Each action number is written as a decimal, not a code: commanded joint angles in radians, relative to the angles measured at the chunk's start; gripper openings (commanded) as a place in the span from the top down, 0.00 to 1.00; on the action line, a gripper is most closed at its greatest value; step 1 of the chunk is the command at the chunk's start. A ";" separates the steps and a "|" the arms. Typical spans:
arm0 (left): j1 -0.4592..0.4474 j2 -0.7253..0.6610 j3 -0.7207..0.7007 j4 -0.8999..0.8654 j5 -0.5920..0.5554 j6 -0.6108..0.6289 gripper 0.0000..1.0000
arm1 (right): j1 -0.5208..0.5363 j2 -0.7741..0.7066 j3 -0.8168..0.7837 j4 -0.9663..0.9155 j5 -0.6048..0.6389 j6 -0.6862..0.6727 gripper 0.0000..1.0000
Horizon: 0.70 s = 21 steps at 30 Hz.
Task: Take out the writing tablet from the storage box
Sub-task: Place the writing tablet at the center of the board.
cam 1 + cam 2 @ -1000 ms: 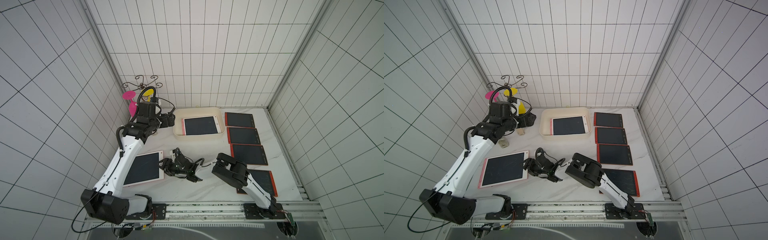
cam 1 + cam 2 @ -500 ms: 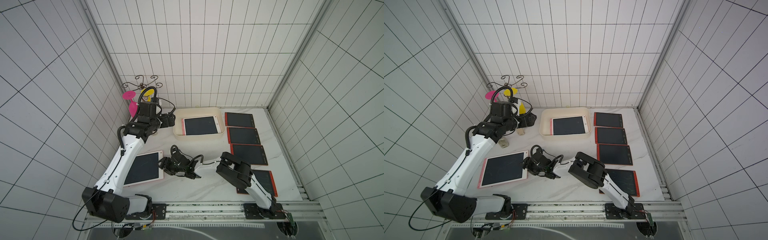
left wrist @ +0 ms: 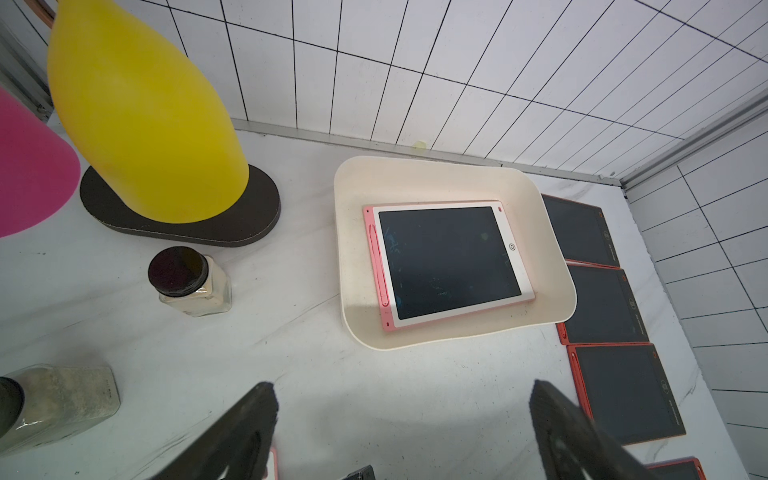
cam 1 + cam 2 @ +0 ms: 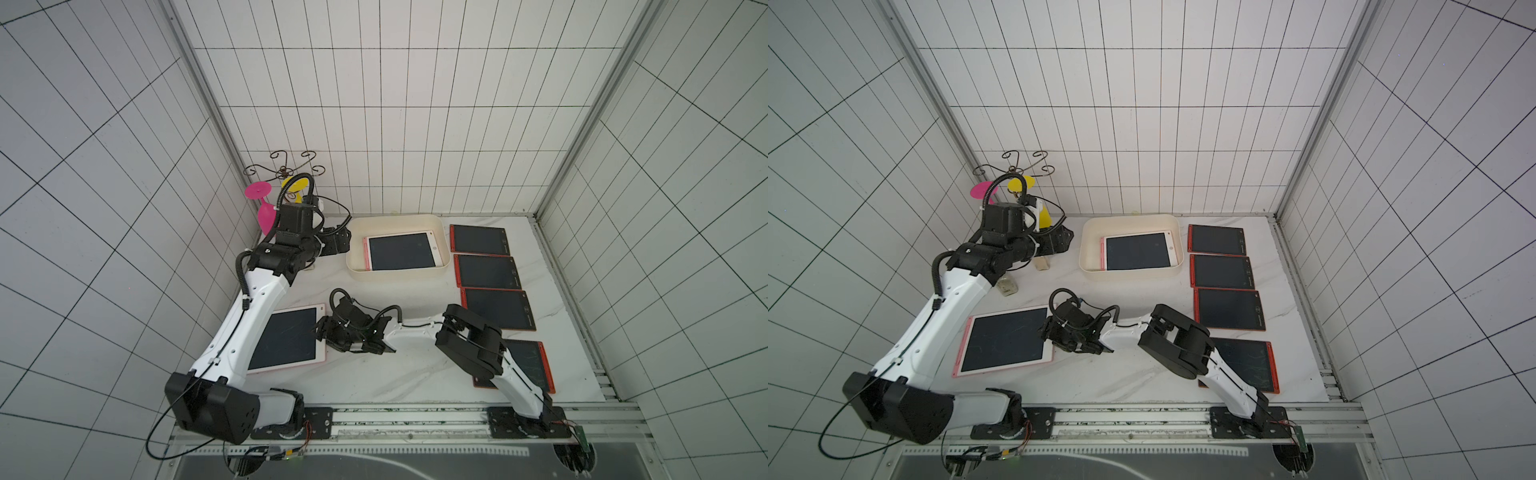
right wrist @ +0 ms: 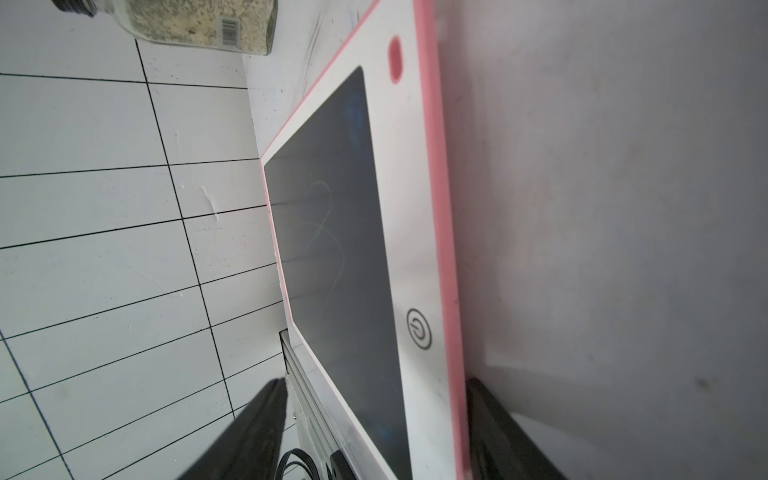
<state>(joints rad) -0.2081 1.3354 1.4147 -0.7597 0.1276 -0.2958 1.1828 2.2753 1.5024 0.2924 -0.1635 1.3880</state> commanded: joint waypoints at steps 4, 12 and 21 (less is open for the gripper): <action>0.003 0.022 0.027 0.009 -0.024 -0.003 0.05 | 0.009 -0.089 0.105 -0.211 0.091 -0.088 0.25; 0.006 0.030 0.071 -0.020 -0.057 -0.003 0.05 | 0.006 -0.176 0.076 -0.307 0.200 -0.178 0.10; 0.007 0.064 0.121 -0.064 -0.098 -0.007 0.03 | -0.122 -0.439 -0.181 -0.310 0.282 -0.315 0.09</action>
<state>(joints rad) -0.2066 1.3827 1.5131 -0.7929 0.0704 -0.2985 1.1252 1.9133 1.4128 0.0074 0.0463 1.1526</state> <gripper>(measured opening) 0.972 0.911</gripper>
